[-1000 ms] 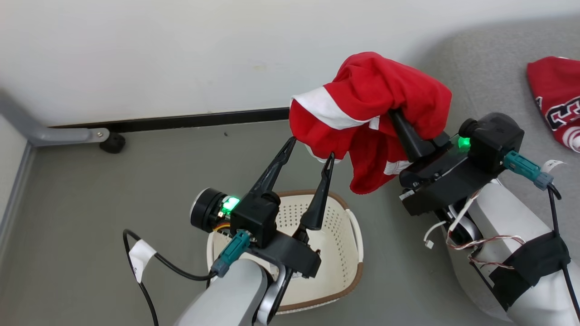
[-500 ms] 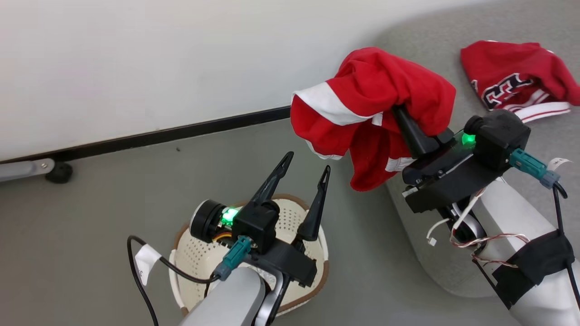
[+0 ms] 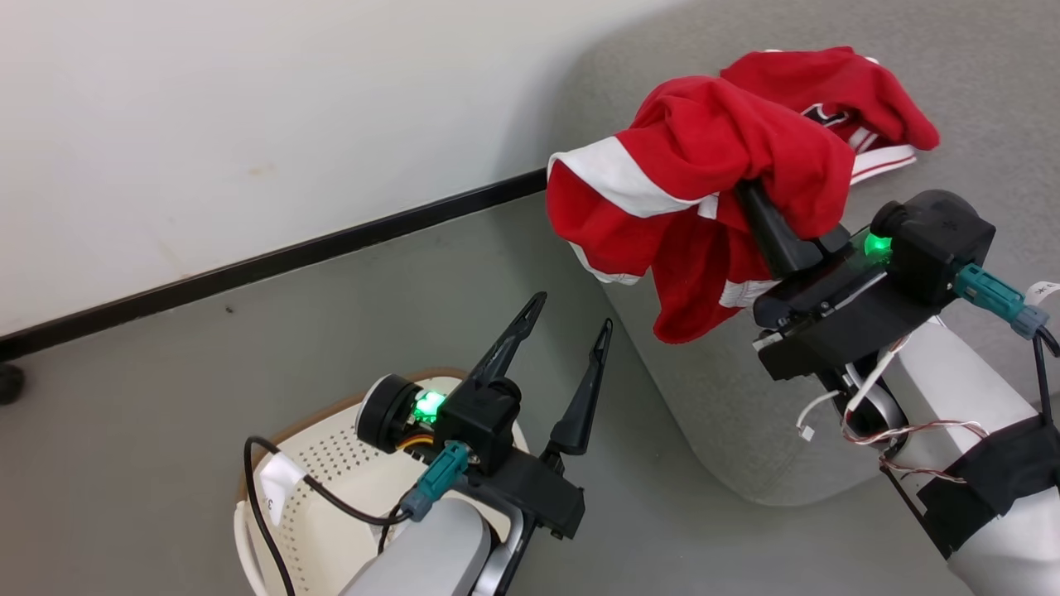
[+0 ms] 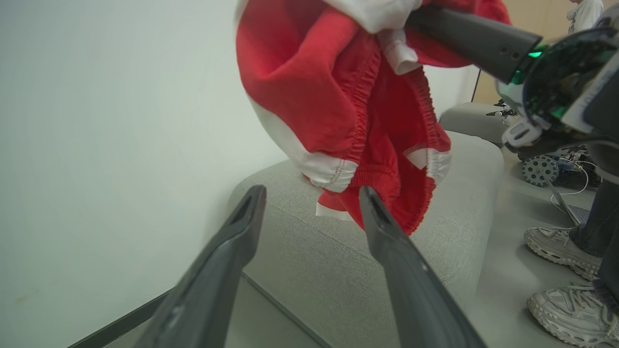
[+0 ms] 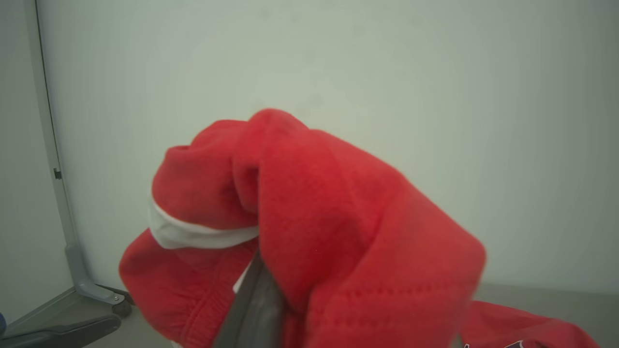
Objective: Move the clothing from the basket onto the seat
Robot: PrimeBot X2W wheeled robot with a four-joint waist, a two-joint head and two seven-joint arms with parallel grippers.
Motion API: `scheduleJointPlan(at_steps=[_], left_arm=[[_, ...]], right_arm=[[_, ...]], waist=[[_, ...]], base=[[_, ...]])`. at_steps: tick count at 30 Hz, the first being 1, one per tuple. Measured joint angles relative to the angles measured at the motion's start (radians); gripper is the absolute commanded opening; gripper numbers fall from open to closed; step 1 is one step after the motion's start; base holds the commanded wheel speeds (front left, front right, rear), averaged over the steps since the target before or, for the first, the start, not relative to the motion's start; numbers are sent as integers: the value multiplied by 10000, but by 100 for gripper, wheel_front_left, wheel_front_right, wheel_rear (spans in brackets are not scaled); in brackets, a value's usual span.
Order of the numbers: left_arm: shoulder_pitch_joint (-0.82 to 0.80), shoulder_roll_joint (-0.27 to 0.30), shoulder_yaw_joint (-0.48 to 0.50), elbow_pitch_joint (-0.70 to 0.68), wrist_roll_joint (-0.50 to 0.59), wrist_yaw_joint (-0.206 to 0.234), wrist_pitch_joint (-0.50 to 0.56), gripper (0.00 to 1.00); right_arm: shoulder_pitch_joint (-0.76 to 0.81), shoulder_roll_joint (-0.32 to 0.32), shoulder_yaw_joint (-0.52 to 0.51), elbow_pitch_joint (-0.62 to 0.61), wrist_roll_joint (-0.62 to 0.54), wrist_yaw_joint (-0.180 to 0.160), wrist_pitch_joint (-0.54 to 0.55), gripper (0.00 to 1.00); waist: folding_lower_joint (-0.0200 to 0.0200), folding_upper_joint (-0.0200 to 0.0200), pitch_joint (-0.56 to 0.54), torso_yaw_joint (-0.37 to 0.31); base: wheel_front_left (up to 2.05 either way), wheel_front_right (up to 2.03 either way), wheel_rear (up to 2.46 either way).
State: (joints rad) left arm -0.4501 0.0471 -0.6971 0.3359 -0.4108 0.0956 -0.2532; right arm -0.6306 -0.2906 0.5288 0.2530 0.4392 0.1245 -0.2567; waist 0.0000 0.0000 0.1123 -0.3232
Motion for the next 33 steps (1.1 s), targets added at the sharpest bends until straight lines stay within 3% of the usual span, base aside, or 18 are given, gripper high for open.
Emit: scheduleJointPlan(at_steps=[13,24,33], left_arm=[[-36,2,-242,-36,-67,0,0,100],[-179,8,-477,-54,-102,0,0,100],[-291,19,-872,-58,-119,12,0,100]], right_arm=[[8,-217,-251,-134,10,0,0,0],[33,-372,-742,-240,8,0,0,0],[-429,-1009,-1371,-52,-29,2,0,0]], waist=[[0,0,55,-1053],[0,0,215,-1426],[0,0,498,-1538]], base=[[0,0,0],[0,0,0],[0,0,0]])
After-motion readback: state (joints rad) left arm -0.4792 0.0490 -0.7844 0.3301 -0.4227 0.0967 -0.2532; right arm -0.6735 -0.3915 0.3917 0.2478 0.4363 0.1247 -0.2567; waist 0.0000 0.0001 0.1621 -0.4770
